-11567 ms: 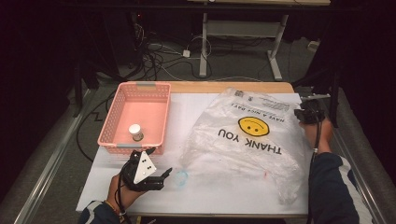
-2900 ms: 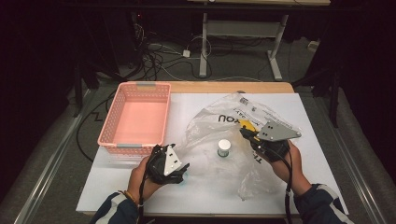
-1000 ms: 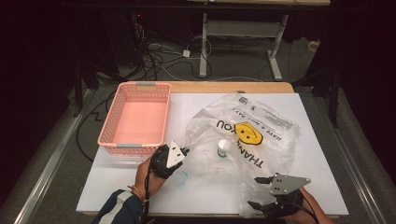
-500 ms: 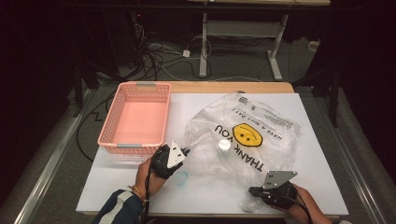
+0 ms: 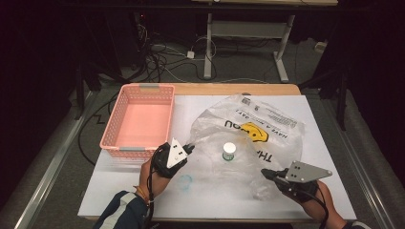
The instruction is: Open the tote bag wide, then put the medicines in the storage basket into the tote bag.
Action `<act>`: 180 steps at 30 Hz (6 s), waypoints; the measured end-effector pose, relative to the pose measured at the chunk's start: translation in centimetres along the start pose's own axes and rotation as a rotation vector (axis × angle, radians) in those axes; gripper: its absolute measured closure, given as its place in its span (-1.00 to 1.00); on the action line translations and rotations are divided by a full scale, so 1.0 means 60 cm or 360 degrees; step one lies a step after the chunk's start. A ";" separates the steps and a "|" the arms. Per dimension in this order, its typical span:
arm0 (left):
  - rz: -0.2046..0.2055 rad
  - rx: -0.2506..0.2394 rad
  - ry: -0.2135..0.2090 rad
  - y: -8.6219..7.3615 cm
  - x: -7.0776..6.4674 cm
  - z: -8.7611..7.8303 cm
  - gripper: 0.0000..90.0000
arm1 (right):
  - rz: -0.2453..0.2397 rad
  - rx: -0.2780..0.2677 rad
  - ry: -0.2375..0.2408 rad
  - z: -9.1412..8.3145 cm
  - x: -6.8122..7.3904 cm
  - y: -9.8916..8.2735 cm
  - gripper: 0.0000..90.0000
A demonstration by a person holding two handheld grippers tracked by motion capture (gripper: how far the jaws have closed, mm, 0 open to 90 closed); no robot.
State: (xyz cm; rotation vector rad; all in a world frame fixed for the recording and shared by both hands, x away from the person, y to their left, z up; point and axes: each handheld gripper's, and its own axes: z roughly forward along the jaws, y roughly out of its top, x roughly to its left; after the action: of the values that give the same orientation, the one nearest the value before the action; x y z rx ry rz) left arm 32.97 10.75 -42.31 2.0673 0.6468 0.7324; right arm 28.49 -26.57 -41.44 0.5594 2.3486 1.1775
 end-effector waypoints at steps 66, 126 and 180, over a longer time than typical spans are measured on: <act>-0.0085 -0.0177 0.0080 0.036 0.044 0.002 0.89 | 0.0045 -0.0265 -0.0404 -0.002 -0.089 0.038 1.00; -0.0145 -0.0650 0.0141 0.192 0.065 -0.025 0.89 | 0.0165 -0.0711 -0.0565 -0.023 -0.145 0.172 1.00; -0.0271 -0.0428 0.0346 0.274 0.183 0.096 0.83 | 0.0471 -0.0331 -0.0976 0.054 -0.362 0.200 1.00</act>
State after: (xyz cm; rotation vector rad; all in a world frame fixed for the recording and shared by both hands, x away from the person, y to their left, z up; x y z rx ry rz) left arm 47.62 6.38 -28.54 1.6797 0.7887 0.9001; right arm 49.82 -29.56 -28.72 1.0467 1.6437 1.1469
